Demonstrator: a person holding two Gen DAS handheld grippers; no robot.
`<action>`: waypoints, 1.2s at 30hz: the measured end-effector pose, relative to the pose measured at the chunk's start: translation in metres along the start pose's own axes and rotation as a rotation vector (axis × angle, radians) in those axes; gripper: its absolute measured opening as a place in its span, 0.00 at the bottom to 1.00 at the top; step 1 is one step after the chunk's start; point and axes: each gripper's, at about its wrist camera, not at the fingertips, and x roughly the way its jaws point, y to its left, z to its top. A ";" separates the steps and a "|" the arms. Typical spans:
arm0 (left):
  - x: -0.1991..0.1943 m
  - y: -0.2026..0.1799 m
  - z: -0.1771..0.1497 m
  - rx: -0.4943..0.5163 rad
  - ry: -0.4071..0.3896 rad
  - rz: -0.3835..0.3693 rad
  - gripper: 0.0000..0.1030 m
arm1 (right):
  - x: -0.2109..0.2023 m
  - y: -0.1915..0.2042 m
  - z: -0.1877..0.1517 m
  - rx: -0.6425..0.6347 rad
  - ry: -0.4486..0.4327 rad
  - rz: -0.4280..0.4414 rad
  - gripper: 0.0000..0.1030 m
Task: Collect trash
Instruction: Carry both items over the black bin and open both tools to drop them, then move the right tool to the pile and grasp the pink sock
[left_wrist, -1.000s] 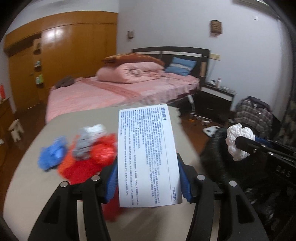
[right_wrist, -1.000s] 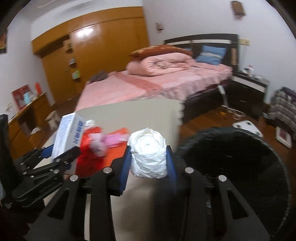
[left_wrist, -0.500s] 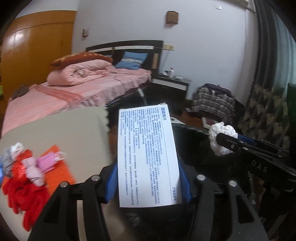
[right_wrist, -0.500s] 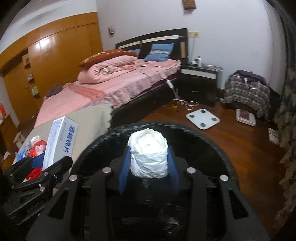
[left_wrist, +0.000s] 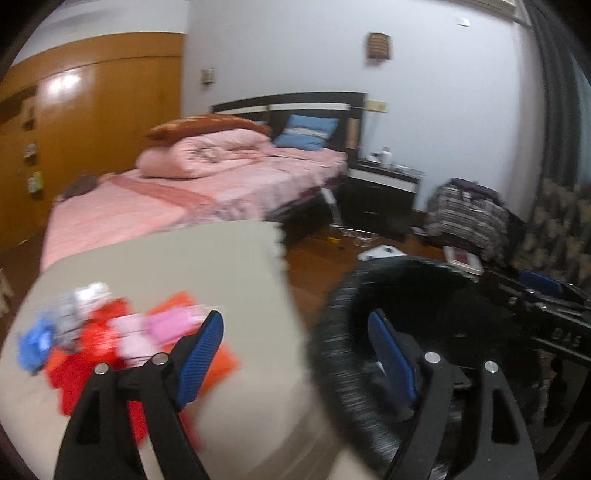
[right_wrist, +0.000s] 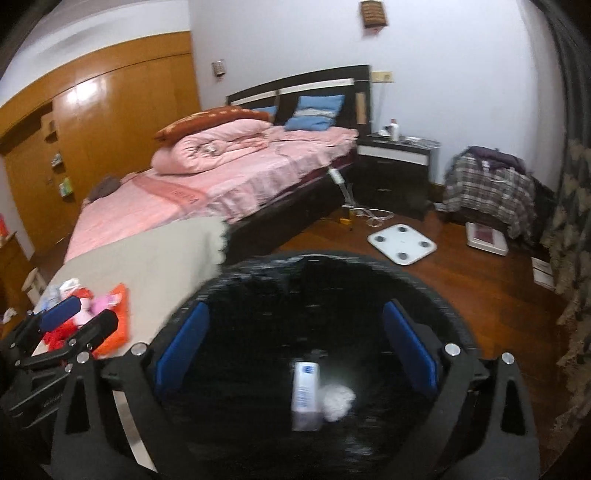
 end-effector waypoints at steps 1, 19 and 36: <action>-0.004 0.014 -0.004 -0.006 -0.003 0.038 0.77 | 0.002 0.011 0.001 -0.007 0.002 0.020 0.90; -0.026 0.193 -0.061 -0.186 0.068 0.409 0.76 | 0.073 0.216 -0.013 -0.243 0.095 0.322 0.88; -0.013 0.210 -0.072 -0.228 0.090 0.407 0.75 | 0.120 0.269 -0.038 -0.374 0.259 0.406 0.39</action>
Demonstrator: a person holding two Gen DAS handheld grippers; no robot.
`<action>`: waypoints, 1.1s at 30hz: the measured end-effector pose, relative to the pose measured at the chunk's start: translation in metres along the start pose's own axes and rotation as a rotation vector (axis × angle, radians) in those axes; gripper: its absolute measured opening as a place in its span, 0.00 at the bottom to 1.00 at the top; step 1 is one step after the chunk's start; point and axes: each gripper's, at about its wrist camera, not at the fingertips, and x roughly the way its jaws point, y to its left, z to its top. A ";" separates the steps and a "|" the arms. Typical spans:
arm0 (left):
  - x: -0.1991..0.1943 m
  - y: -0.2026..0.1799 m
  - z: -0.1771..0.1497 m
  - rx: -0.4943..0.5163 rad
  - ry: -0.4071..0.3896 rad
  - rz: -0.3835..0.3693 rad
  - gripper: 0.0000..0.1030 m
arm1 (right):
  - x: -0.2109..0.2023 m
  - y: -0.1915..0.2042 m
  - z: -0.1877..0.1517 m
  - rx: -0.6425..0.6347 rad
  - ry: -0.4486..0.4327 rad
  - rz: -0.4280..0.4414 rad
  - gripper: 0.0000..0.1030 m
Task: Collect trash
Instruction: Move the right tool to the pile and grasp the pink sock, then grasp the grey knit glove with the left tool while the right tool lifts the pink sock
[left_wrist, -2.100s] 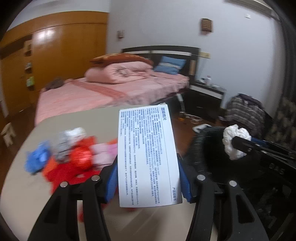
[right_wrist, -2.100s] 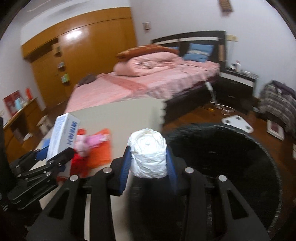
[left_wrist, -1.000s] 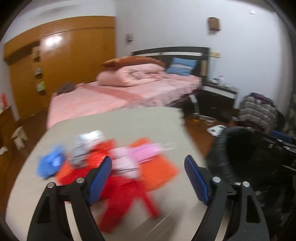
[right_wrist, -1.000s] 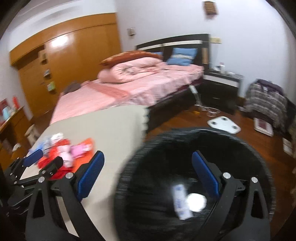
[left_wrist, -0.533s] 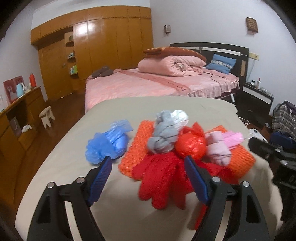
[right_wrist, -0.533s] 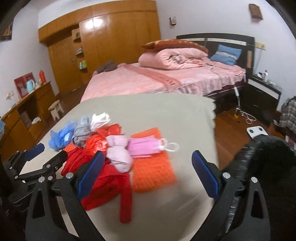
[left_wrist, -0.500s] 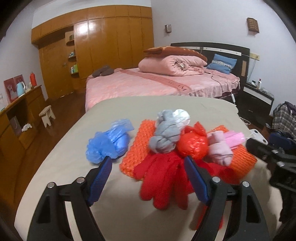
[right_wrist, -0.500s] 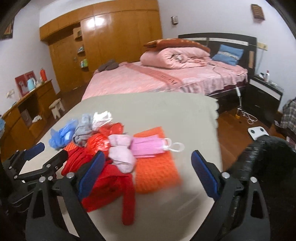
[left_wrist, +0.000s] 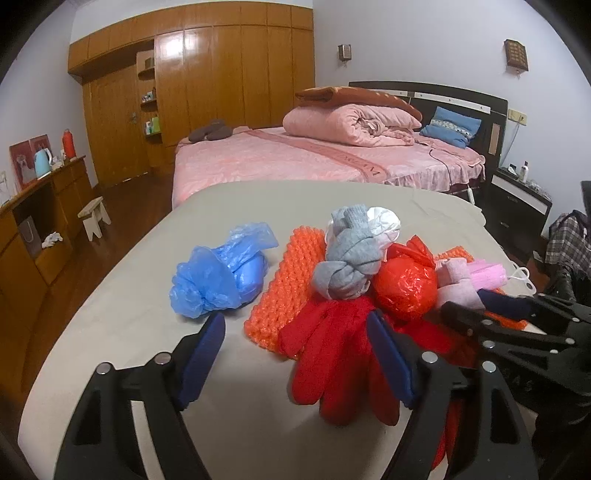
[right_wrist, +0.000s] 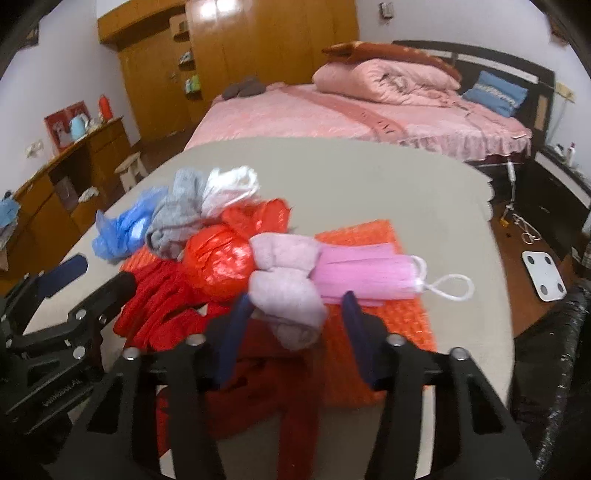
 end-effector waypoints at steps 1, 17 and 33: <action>0.001 -0.001 0.000 0.005 0.002 0.000 0.74 | 0.000 0.003 0.000 -0.011 0.001 -0.008 0.38; 0.007 0.000 0.026 -0.002 -0.040 -0.039 0.72 | -0.035 -0.020 0.017 0.061 -0.110 0.025 0.34; 0.050 -0.018 0.038 0.012 0.041 -0.249 0.35 | -0.032 -0.031 0.018 0.081 -0.092 0.021 0.35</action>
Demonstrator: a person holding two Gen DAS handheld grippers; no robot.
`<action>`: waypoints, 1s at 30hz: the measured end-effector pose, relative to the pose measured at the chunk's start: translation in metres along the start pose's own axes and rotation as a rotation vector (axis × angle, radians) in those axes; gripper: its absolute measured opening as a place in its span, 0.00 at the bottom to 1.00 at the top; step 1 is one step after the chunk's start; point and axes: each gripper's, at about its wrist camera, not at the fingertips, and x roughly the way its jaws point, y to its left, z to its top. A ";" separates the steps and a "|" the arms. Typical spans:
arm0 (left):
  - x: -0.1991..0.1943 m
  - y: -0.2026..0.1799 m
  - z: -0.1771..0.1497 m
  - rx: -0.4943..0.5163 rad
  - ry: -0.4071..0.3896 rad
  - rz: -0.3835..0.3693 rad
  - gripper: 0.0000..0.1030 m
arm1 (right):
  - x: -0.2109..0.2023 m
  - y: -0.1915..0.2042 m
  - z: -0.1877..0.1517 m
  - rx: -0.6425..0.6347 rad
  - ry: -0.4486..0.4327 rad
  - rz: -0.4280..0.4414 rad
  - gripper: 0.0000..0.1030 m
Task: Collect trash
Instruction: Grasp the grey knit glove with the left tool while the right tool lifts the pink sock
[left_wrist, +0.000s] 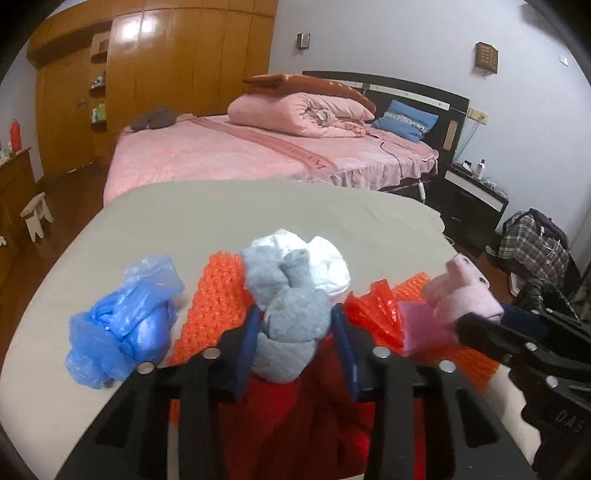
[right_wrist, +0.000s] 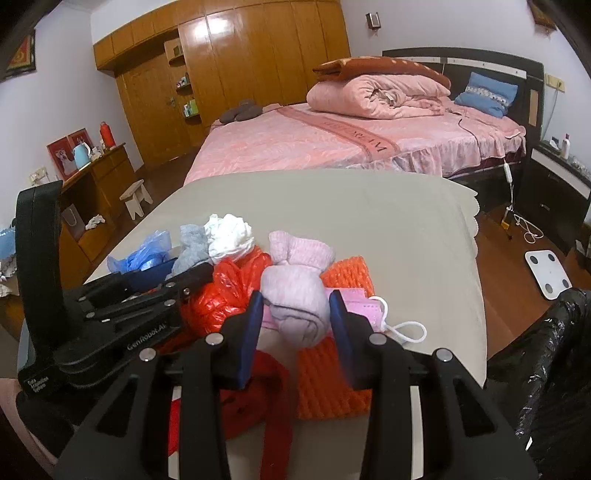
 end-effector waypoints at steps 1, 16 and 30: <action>-0.003 0.001 0.001 -0.012 -0.007 -0.010 0.34 | -0.001 0.001 0.000 -0.002 -0.002 0.001 0.35; -0.057 -0.005 -0.003 -0.004 -0.064 0.036 0.33 | -0.021 0.006 -0.003 -0.025 -0.028 0.011 0.40; -0.046 -0.003 -0.025 0.013 -0.023 0.088 0.33 | 0.033 0.019 -0.026 -0.087 0.136 0.003 0.37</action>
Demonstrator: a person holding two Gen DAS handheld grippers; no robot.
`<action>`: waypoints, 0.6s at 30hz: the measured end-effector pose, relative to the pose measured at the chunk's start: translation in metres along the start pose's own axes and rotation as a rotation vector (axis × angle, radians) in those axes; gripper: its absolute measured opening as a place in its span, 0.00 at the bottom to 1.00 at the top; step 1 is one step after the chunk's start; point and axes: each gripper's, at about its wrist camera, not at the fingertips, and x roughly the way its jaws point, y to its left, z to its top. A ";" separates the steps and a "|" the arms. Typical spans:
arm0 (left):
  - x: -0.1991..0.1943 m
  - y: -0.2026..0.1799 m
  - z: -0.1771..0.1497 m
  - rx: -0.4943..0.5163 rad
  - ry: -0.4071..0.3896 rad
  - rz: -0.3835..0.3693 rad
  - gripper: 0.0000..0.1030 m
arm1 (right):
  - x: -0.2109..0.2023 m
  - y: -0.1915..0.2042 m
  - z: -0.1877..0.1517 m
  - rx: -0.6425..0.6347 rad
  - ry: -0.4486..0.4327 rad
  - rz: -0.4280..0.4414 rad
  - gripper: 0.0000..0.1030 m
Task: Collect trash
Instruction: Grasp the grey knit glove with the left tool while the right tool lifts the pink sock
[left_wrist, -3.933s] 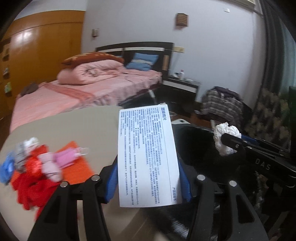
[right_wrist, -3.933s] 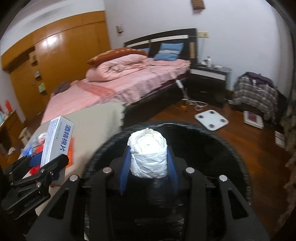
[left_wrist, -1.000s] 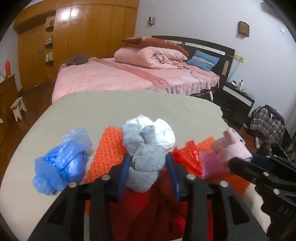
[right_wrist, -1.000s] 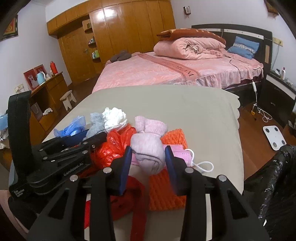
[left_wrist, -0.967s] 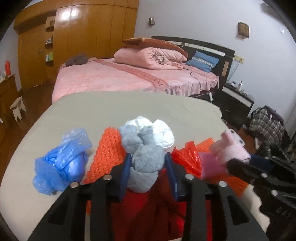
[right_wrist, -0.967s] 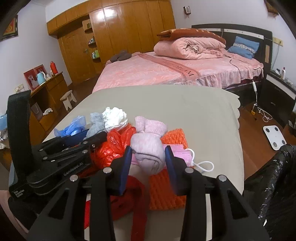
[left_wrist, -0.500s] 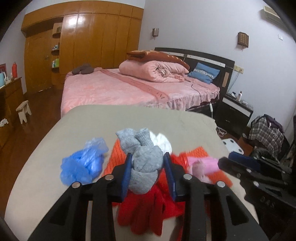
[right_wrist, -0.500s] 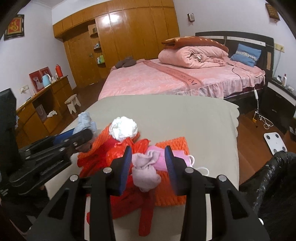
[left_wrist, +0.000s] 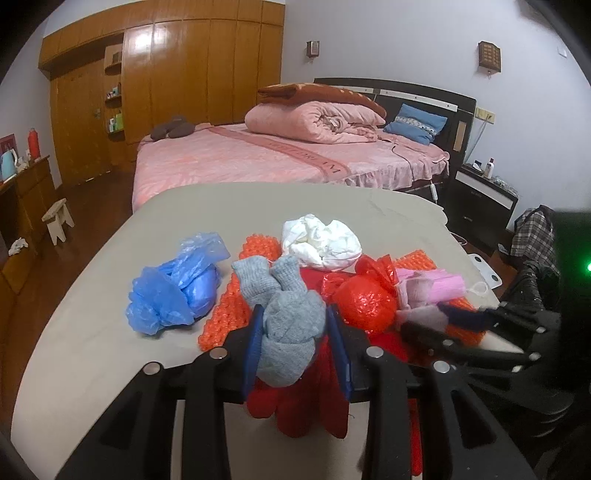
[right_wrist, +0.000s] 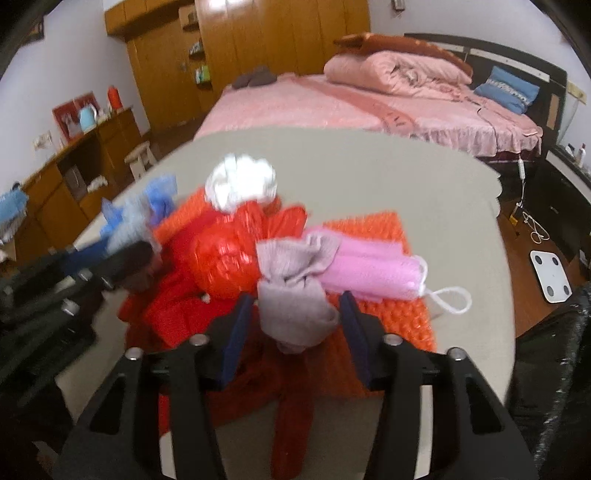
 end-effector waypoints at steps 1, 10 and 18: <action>0.000 0.001 0.000 -0.001 0.000 0.001 0.33 | -0.002 0.000 0.000 0.002 -0.006 0.007 0.34; -0.021 -0.006 0.009 0.003 -0.050 -0.017 0.33 | -0.063 -0.012 0.013 0.061 -0.146 0.050 0.34; -0.044 -0.032 0.018 0.037 -0.090 -0.056 0.33 | -0.112 -0.023 0.016 0.086 -0.225 0.036 0.34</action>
